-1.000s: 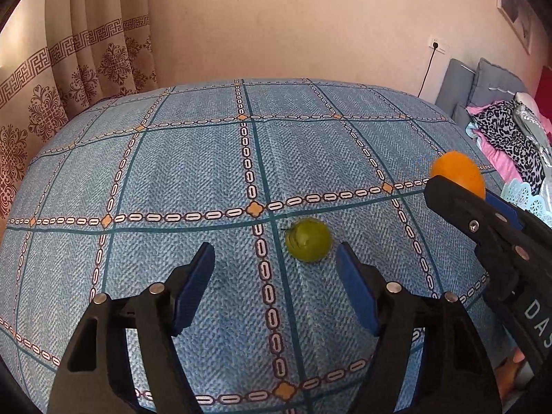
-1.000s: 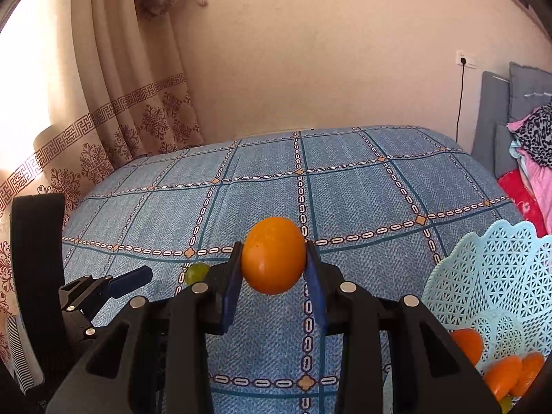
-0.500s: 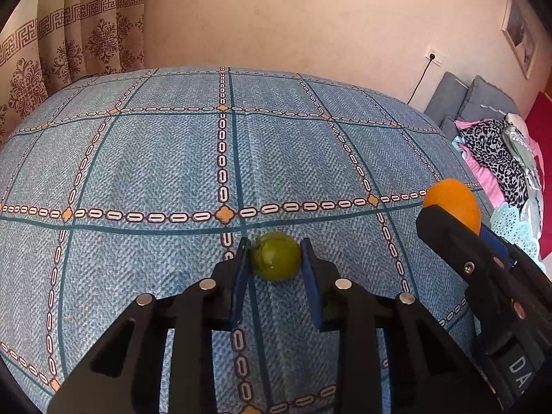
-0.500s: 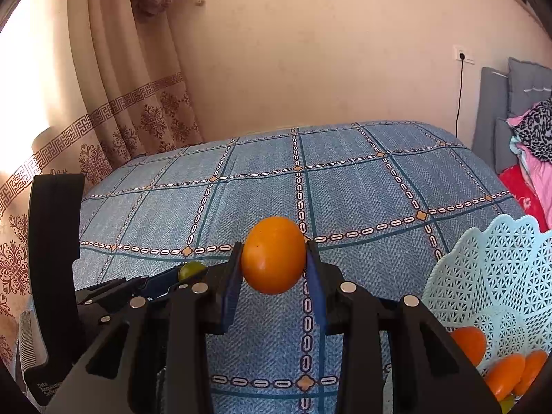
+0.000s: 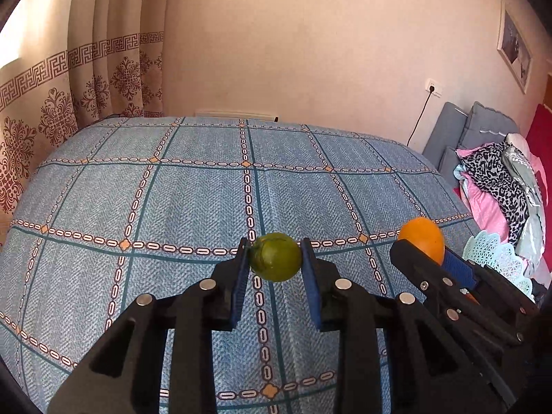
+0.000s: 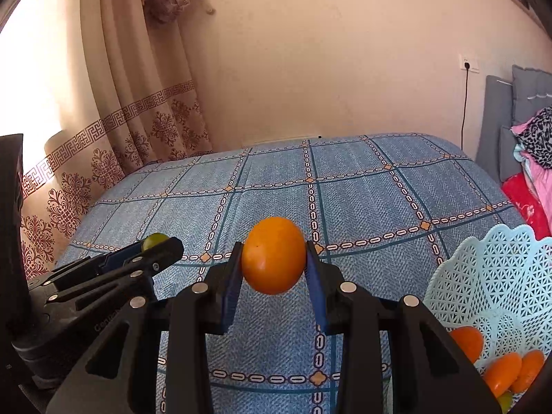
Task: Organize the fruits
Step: 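Carry the green tomato and the small orange over the basket with both tools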
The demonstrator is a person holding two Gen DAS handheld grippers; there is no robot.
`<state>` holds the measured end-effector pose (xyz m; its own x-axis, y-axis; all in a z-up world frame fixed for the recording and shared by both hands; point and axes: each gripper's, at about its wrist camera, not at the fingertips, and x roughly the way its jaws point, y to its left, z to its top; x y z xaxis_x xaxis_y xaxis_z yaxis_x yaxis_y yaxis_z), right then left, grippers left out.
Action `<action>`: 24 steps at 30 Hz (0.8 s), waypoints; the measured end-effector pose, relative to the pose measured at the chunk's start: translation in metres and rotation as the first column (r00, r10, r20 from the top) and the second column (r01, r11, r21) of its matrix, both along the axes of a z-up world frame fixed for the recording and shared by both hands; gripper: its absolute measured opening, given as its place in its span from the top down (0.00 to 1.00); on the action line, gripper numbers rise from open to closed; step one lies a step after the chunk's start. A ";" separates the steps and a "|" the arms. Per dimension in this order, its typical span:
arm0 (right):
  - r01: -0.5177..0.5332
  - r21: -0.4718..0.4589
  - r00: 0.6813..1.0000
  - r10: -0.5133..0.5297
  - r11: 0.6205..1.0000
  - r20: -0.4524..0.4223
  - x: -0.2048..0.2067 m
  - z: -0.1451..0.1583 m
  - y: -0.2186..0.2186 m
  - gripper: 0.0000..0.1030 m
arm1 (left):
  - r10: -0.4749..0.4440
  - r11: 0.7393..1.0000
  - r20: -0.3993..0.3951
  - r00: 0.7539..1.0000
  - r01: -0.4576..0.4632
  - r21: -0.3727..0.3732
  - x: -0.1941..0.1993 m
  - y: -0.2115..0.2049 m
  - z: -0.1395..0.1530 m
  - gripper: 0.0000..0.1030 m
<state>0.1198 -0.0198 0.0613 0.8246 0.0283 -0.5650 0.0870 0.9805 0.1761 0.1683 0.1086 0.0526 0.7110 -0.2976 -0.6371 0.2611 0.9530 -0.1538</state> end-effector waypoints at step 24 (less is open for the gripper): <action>0.027 -0.034 0.994 -0.024 0.999 0.108 -0.060 0.053 0.003 0.66 | -0.033 0.999 0.185 0.982 0.040 -0.033 -0.055 0.000 0.068 0.71</action>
